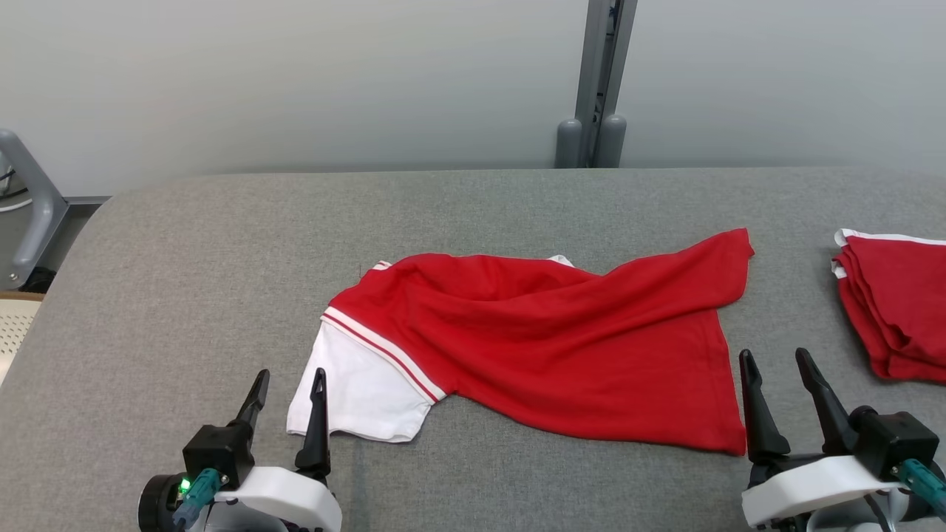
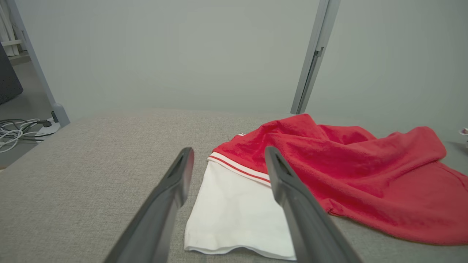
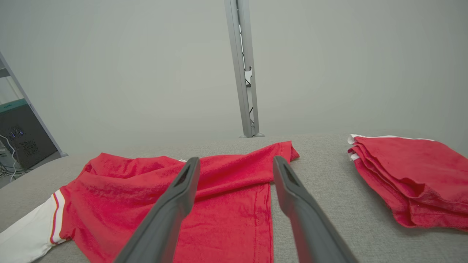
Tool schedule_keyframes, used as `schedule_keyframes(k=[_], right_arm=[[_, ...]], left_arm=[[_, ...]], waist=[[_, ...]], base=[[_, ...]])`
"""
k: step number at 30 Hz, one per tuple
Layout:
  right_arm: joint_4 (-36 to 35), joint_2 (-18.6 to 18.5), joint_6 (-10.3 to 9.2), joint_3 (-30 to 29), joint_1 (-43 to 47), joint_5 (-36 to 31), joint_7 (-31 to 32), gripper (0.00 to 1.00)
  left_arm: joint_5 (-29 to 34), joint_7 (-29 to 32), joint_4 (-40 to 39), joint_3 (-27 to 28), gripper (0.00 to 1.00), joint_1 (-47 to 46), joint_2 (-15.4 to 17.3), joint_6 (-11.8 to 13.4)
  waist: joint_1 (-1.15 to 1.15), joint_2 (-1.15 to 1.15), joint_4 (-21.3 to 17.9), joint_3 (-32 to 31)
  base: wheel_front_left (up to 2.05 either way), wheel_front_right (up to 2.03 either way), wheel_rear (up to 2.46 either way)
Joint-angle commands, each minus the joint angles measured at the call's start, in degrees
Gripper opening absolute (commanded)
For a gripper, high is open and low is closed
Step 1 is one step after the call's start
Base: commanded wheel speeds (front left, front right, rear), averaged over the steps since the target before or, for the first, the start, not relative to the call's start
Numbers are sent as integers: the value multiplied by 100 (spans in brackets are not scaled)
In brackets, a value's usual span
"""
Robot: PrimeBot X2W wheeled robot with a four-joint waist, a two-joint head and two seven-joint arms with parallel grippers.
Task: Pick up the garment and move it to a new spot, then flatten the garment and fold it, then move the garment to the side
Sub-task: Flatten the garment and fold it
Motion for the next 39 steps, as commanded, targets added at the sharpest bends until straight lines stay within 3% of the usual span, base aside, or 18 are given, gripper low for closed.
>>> schedule_keyframes(k=[1, 18, 22, 27, 34, 39], right_arm=[[-3, -30, 3, 9, 55, 42, -42, 100], [131, -30, 3, 113, -12, -4, -43, 100], [155, -30, 3, 118, 2, -9, -43, 100], [209, -31, 3, 149, 0, -19, -43, 100], [278, -30, 3, 253, -57, 34, -43, 100], [296, -30, 3, 253, -88, 26, -43, 100]], left_arm=[[75, -25, -36, 40, 100, 25, 7, 13], [198, -25, 51, 159, 100, 94, -66, -100], [164, 43, 416, 75, 100, 20, -55, -186], [71, 657, 1004, 48, 100, -338, 70, -259], [-134, 1536, 1874, 212, 100, -841, 223, -151], [-271, 1582, 2177, 328, 100, -1044, 236, -111]], waist=[[0, 0, 3, -9], [0, 0, -11, -100], [0, 0, -22, -103], [0, 0, -65, -84], [0, 0, -247, 5], [0, 0, -373, 69]], base=[[0, 0, 0], [0, 0, 0], [0, 0, 0], [0, 0, 0], [0, 0, 0], [0, 0, 0]])
